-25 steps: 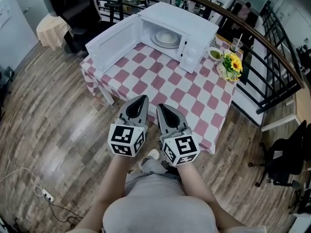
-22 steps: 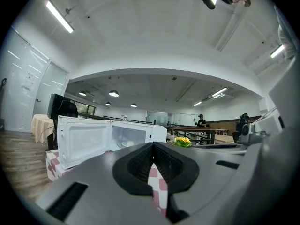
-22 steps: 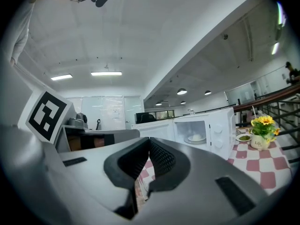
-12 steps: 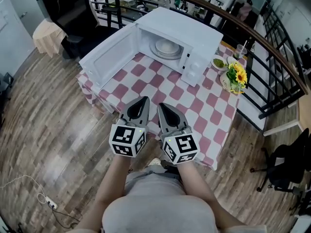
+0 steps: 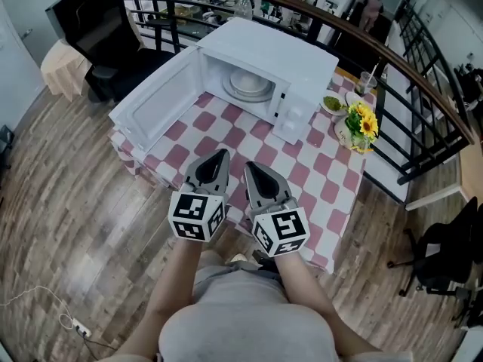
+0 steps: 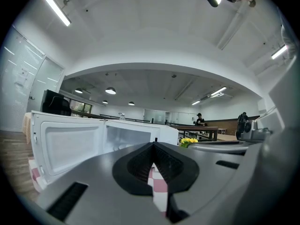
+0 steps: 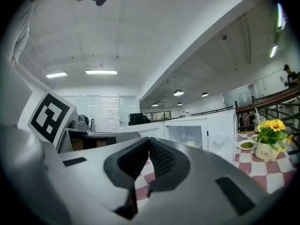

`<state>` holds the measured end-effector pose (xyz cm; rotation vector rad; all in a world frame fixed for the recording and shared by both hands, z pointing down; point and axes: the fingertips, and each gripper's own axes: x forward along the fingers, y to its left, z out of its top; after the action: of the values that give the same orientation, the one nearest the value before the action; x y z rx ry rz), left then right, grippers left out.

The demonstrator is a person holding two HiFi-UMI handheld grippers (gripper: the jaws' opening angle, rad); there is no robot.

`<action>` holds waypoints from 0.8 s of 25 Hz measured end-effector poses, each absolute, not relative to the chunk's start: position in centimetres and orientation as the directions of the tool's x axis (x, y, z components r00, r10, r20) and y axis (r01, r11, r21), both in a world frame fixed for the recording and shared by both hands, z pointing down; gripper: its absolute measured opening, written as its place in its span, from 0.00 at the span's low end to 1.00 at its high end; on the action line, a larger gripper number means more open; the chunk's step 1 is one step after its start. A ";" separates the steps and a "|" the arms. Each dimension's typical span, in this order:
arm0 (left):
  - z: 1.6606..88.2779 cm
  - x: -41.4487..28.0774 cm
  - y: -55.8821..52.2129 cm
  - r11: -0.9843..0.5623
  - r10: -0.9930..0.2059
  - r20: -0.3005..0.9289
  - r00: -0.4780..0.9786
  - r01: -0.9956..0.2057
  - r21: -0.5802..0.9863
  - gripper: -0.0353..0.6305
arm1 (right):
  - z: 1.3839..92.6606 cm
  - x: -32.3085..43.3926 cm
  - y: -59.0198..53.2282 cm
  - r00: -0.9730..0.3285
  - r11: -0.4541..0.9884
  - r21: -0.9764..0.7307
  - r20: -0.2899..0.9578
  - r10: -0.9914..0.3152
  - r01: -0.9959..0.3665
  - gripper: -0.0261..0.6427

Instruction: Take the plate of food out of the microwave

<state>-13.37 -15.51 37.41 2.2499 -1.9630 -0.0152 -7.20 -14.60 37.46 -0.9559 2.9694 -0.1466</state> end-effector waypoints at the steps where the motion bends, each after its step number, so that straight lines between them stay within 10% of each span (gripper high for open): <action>1: 37.5 -13.3 -15.8 -0.130 -0.985 0.094 0.142 -0.983 0.128 0.06 | 37.6 -7.0 -14.8 -0.809 0.805 -0.096 0.013 -0.587 -0.585 0.08; 20: 38.7 -14.1 -20.8 -0.225 -0.964 0.113 0.242 -0.964 0.143 0.06 | 38.1 -8.2 -19.7 -0.755 0.751 -0.104 0.007 -0.655 -0.652 0.08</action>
<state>-14.13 -20.84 38.71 2.3250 -1.8296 0.0003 -8.22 -19.70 38.06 -1.0879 2.9117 -0.1555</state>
